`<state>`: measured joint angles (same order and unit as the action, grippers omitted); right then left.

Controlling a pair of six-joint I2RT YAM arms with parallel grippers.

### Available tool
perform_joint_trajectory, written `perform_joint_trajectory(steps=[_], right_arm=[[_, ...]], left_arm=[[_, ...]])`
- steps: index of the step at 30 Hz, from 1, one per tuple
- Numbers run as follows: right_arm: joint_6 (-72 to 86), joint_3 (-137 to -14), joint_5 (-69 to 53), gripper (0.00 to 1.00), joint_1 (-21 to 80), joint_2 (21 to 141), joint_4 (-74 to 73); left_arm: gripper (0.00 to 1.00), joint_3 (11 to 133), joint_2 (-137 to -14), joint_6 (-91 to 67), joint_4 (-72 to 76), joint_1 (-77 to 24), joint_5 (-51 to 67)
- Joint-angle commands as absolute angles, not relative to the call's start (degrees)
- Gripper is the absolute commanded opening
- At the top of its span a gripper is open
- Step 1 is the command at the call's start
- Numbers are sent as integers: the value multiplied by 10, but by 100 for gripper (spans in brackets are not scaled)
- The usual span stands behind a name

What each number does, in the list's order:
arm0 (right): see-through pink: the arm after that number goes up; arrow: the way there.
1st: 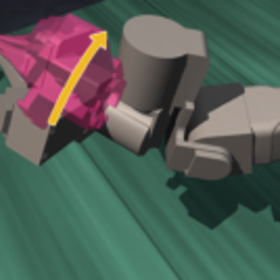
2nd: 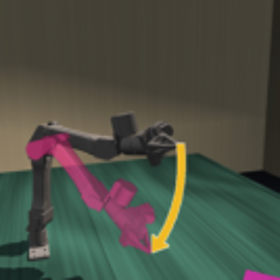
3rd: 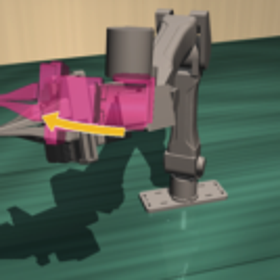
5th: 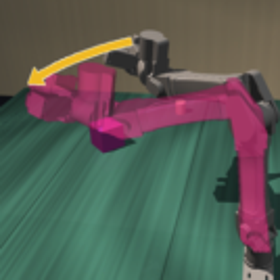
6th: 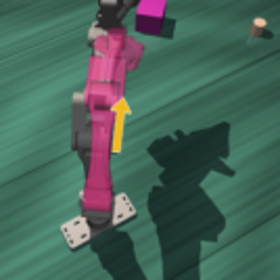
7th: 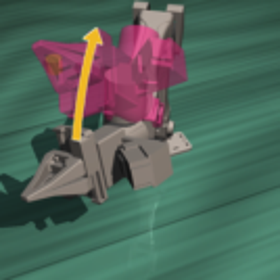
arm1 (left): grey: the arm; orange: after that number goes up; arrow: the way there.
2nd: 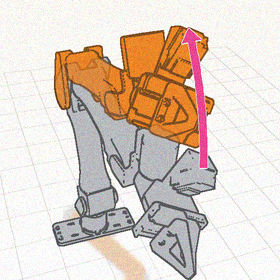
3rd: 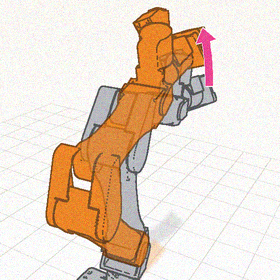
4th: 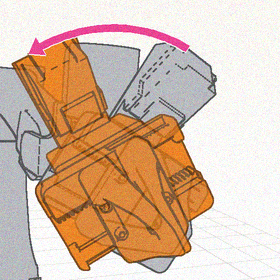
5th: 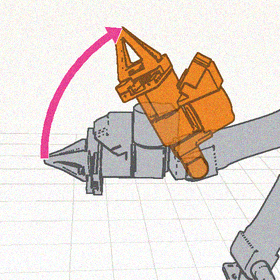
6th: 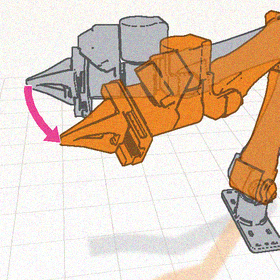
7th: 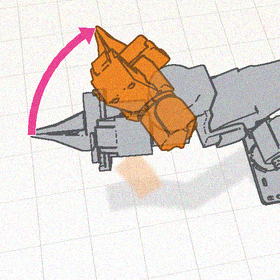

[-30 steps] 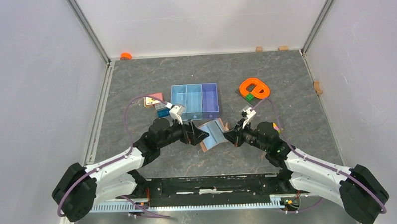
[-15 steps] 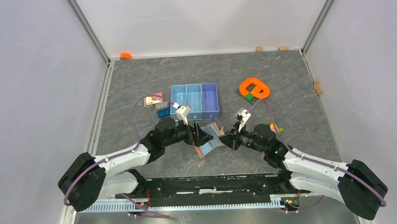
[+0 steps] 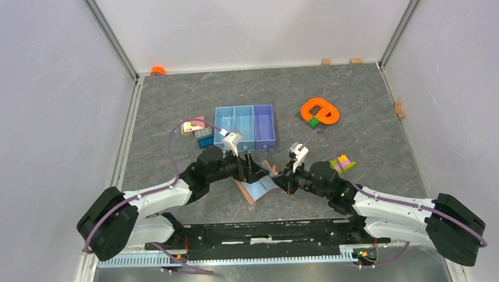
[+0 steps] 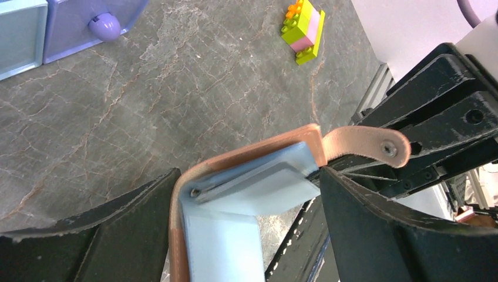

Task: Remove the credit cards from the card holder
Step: Open the card holder.

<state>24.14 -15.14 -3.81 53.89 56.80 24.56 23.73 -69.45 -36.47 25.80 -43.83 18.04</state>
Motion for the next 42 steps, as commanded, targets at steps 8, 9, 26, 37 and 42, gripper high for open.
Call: perform_joint_trajectory(steps=[8, 9, 26, 37, 42], right_arm=[[261, -124, -21, 0, 540, 463, 323], [262, -121, -15, 0, 539, 454, 321], [272, -107, 148, 0, 532, 367, 238], [269, -109, 146, 0, 531, 378, 241], [262, -115, 104, 0, 530, 402, 260]], left_arm=[[83, 305, -754, -354, 194, -440, 168], [82, 312, -758, -350, 180, -439, 160], [95, 265, -636, -362, 119, -410, 27], [100, 225, -590, -365, 177, -410, 57], [100, 230, -645, -375, 260, -413, 148]])
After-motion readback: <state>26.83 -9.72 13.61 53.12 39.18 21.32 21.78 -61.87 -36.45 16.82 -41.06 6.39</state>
